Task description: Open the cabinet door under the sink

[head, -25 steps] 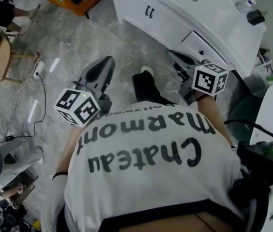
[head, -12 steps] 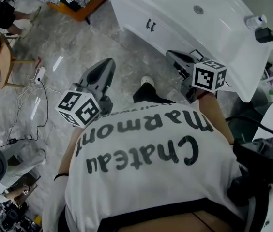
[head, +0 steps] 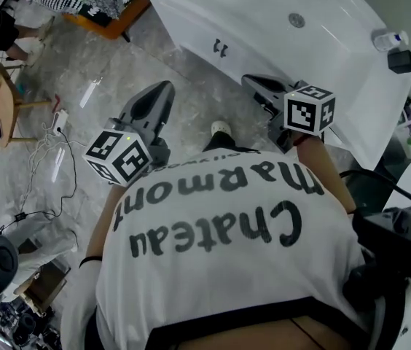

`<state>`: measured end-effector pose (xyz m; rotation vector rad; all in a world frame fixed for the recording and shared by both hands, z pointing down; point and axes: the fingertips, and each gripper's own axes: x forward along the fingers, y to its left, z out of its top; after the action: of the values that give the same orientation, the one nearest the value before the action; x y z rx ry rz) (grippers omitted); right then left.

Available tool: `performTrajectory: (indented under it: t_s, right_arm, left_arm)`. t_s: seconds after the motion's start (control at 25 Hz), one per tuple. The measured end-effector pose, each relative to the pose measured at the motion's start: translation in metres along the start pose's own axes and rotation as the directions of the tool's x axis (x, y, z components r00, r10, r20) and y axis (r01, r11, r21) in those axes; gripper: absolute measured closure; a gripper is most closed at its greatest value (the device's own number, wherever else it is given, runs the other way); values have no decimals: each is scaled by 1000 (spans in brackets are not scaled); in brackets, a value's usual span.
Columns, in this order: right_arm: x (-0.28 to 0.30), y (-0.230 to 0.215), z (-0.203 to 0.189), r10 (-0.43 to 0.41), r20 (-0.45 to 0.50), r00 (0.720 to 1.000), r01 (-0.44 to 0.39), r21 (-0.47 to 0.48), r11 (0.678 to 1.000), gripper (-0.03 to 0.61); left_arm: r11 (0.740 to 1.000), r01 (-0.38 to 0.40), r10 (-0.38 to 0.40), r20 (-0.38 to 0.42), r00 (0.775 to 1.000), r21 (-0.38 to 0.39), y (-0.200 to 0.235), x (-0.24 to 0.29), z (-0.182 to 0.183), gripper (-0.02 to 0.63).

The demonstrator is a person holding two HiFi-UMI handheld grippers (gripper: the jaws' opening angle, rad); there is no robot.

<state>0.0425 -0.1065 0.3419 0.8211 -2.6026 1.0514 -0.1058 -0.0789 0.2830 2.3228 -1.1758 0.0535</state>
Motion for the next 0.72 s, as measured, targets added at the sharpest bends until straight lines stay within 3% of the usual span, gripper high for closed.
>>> performTrajectory:
  t_s: [0.12, 0.36, 0.48, 0.72]
  right_arm:
    - [15, 5, -7, 29, -31, 999, -28, 8, 1000, 568]
    - [39, 2, -29, 36, -94, 995, -42, -67, 997, 568]
    - [47, -4, -33, 16, -91, 996, -24, -92, 995, 568]
    - [70, -25, -27, -57, -56, 997, 57, -2, 998, 568]
  left_arm:
    - [1000, 12, -12, -39, 999, 5, 5, 21, 3, 607]
    - [997, 59, -54, -118, 992, 42, 10, 59, -7, 607]
    - [992, 121, -114, -127, 985, 46, 8, 75, -13, 607]
    - [965, 254, -240, -184, 953, 57, 21, 94, -16, 607]
